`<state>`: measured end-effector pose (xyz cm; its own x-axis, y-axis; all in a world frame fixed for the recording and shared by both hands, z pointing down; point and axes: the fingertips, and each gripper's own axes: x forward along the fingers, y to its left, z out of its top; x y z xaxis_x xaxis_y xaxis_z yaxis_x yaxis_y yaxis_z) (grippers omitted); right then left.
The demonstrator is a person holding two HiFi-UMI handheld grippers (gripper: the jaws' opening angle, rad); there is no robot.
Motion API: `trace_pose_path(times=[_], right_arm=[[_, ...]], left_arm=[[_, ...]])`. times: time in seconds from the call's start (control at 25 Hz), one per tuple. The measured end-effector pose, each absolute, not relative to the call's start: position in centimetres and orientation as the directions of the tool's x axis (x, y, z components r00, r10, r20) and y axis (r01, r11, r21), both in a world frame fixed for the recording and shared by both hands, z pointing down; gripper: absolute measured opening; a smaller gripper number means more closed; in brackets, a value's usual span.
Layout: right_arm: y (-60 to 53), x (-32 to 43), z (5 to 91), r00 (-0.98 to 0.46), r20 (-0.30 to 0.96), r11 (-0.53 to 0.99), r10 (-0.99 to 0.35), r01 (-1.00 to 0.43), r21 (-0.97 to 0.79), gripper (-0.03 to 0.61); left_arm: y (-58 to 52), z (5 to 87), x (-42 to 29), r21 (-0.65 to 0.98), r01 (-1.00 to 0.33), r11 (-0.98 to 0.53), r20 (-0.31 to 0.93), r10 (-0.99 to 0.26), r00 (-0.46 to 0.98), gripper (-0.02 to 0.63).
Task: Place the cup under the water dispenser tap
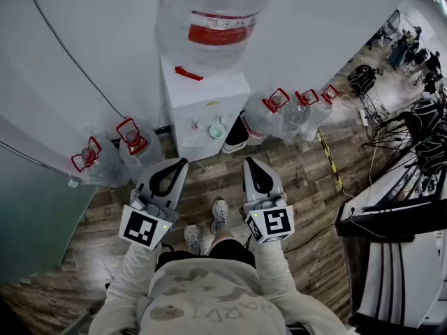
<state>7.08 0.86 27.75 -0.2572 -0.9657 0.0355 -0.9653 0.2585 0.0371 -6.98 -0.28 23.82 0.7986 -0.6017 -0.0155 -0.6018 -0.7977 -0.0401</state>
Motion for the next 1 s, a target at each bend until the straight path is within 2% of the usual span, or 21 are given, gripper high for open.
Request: trace_pose_path(times=[1.0], right_arm=[[3.5,6.9,21.7,-0.216,-0.084,0.21,-0.973,-0.975,0.067,0.009]], left_arm=[[0.7,19.9,-6.8,-0.056,-0.576,-0.816,-0.102,-0.569,0.816,0.006]])
